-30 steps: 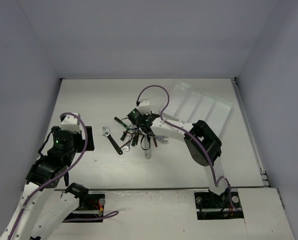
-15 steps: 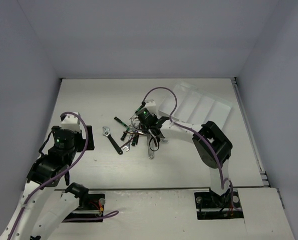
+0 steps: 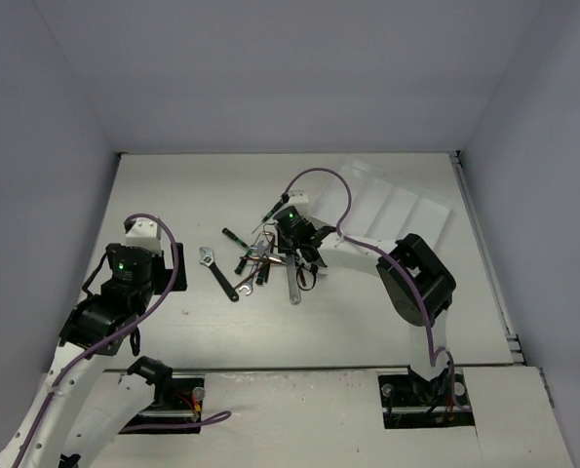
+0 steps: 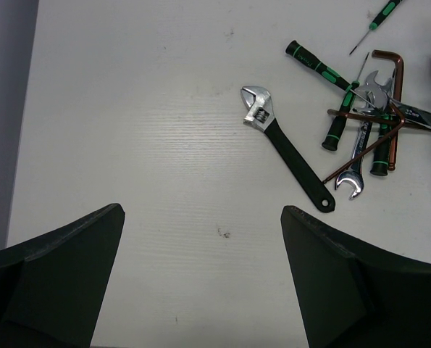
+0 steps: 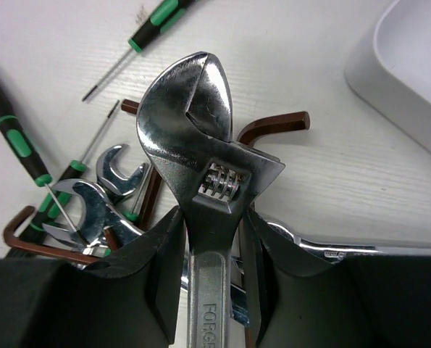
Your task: Sort the tools into containers
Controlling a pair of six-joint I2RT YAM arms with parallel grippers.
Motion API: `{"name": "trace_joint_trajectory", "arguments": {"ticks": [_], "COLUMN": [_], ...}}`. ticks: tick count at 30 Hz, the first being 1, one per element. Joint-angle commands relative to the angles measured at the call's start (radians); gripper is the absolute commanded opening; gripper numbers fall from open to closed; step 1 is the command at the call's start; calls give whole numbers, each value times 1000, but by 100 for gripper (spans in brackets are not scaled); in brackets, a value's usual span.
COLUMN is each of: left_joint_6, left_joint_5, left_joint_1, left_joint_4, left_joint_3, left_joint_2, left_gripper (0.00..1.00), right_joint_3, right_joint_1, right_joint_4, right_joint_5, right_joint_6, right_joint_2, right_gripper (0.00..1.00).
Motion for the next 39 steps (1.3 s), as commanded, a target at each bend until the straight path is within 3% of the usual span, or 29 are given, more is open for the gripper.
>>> {"name": "trace_joint_trajectory", "arguments": {"ticks": [1,9,12,15,27,36,38,39], "left_joint_6": [-8,-14,-14,-14,-21,-24,-24,-24], "left_joint_5": [-11,-3,-1,-2,-3,-7,-7,-7], "left_joint_1": [-4,-4,-4,-4,-5,-5,-4,-5], "left_joint_4": [30,30,29,28,28,28,28,28], "left_joint_3": [21,23,25,27,19,18,17,17], "left_joint_2": [13,14,17,17,14,18,17,18], "left_gripper": [88,88,88,88,88,88,88,88], "right_joint_3": [61,80,79,67,20,16,16,14], "right_joint_1": [17,26,26,26,27,27,27,26], "right_joint_4": [99,88,72,57,4,-27,-40,-46], "right_joint_5": [9,-33,-42,-36,-29,-40,-42,-45], "right_joint_6": [-10,-9,-4,10,29,51,57,63], "right_joint_2": [8,60,79,78,49,47,50,51], "right_gripper": [0,0,8,25,35,30,26,19]}}
